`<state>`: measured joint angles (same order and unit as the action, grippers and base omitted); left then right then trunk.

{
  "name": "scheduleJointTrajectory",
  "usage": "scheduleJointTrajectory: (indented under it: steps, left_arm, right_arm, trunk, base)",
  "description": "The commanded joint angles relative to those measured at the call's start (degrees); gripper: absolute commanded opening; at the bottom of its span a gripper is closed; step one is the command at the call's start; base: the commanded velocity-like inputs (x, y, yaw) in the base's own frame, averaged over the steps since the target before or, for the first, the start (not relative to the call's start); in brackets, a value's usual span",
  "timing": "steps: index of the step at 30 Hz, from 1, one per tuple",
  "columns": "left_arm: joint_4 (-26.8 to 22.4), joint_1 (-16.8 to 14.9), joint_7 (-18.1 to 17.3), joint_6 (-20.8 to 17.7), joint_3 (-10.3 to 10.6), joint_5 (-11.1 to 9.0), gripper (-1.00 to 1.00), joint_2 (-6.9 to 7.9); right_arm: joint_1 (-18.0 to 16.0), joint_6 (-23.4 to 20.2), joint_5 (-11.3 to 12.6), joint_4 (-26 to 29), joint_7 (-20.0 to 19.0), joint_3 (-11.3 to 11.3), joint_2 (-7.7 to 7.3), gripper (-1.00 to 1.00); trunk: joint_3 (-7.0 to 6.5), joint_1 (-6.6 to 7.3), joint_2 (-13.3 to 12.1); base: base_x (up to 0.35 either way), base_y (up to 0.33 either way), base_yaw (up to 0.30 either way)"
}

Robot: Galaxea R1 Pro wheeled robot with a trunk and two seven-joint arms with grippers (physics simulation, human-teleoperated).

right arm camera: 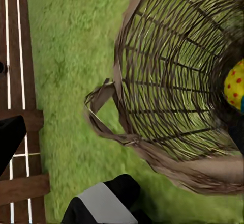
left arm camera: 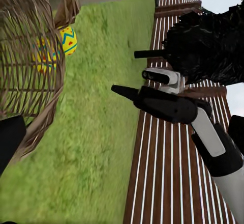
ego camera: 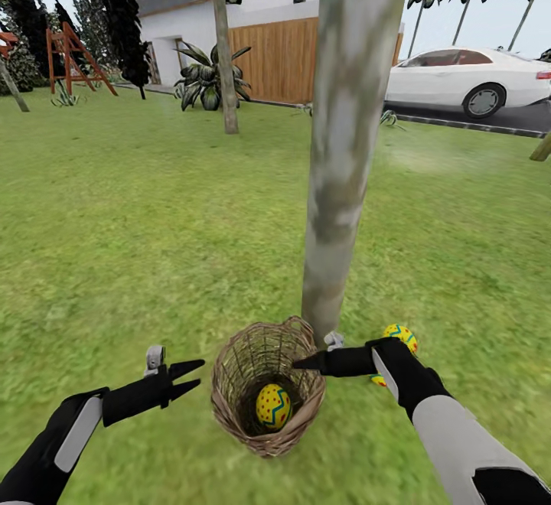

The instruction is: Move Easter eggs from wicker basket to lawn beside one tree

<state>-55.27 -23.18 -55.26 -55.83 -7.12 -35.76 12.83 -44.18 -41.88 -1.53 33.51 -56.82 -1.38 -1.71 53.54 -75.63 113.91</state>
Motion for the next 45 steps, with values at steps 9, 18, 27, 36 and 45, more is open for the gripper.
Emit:
scheduleJointTrajectory:
  steps: [9, 18, 27, 36, 45]
  left_arm:
    - [-0.51, -0.03, -0.77, -0.33, -5.12, -0.29, 1.0, 4.6]
    - [-0.48, -0.03, -4.59, -0.42, -10.01, -0.41, 1.0, 8.51]
    - [-0.4, -0.03, -4.77, -0.42, -10.36, -0.36, 1.0, 8.96]
    - [-0.35, -0.03, -4.77, -0.42, -10.31, -0.37, 1.0, 8.81]
    - [-0.19, -0.03, -4.7, -0.35, -10.28, -0.36, 1.0, 8.72]
  right_arm:
    - [0.01, 0.3, -3.3, 0.83, 32.35, -4.37, 9.97, 1.0]
    - [-0.2, 0.1, -2.84, 2.94, 46.09, -10.31, 11.71, 1.0]
    - [-0.46, 0.18, -2.69, 3.11, 56.27, -18.17, 11.71, 1.0]
    - [-0.29, 0.41, -2.69, 3.38, 52.0, -20.63, 11.71, 1.0]
    - [-0.21, 0.39, -2.69, 3.29, 50.18, -21.27, 11.71, 1.0]
  trunk:
    - [0.05, 0.01, 0.02]
    - [0.05, 0.01, 0.02]
    - [0.05, 0.01, 0.02]
    - [0.05, 0.01, 0.02]
    - [0.05, 0.01, 0.02]
  base:
    - [0.0, 0.0, 0.0]
    - [0.0, 0.0, 0.0]
    - [0.0, 0.0, 0.0]
    - [0.0, 0.0, 0.07]
    - [0.0, 0.0, 0.279]
